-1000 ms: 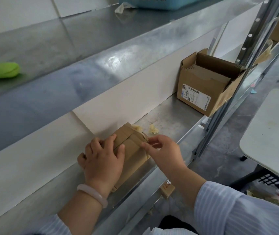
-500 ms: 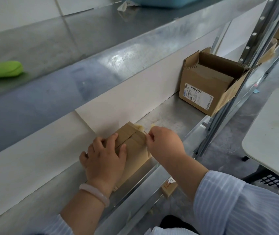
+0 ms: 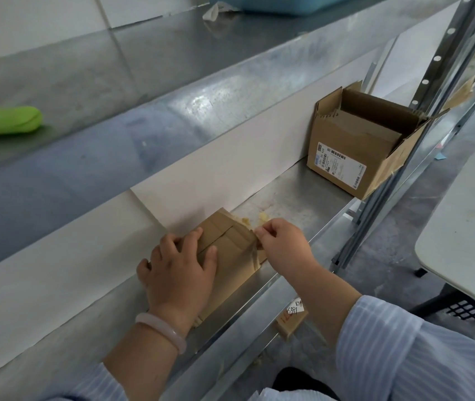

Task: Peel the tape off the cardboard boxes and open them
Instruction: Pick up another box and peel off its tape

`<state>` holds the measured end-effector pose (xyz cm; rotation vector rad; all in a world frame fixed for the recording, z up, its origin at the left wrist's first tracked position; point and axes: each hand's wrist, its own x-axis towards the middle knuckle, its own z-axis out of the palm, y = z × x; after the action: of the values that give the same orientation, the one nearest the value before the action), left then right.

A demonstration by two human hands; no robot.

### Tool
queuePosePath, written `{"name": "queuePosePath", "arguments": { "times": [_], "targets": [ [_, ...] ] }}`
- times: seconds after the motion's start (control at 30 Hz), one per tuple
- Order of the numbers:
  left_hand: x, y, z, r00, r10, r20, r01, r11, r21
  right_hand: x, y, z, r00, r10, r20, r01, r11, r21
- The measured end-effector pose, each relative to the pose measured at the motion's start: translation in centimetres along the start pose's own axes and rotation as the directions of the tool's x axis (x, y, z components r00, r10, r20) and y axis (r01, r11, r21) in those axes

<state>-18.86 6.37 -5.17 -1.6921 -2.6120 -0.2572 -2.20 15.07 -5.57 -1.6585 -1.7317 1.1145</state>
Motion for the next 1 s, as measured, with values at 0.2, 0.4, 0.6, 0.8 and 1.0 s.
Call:
{"name": "queuePosePath", "arguments": {
  "times": [0.2, 0.4, 0.6, 0.8, 1.0],
  "targets": [
    [0.1, -0.2, 0.1, 1.000, 0.011, 0.001, -0.011, 1.000, -0.005, 1.3, 0.6, -0.1, 0.994, 0.070, 0.086, -0.081, 0.987, 0.137],
    [0.3, -0.3, 0.1, 0.999, 0.029, -0.015, -0.030, 0.999, -0.027, 2.0, 0.8, 0.0, 0.983, 0.112, 0.148, -0.152, 0.942, 0.300],
    [0.4, -0.6, 0.2, 0.998, 0.058, -0.029, -0.058, 0.998, -0.010, 2.6, 0.7, 0.5, 0.981, 0.124, 0.151, -0.157, 0.960, 0.232],
    [0.3, -0.7, 0.3, 0.997, 0.064, -0.042, -0.064, 0.998, -0.016, 3.1, 1.1, 1.0, 0.917, 0.251, 0.310, -0.382, 0.777, 0.501],
    [0.3, -0.9, 0.4, 0.992, 0.104, -0.075, -0.105, 0.994, -0.014, 4.0, -0.2, -3.0, 0.943, 0.125, 0.309, -0.265, 0.844, 0.466]
  ]
}}
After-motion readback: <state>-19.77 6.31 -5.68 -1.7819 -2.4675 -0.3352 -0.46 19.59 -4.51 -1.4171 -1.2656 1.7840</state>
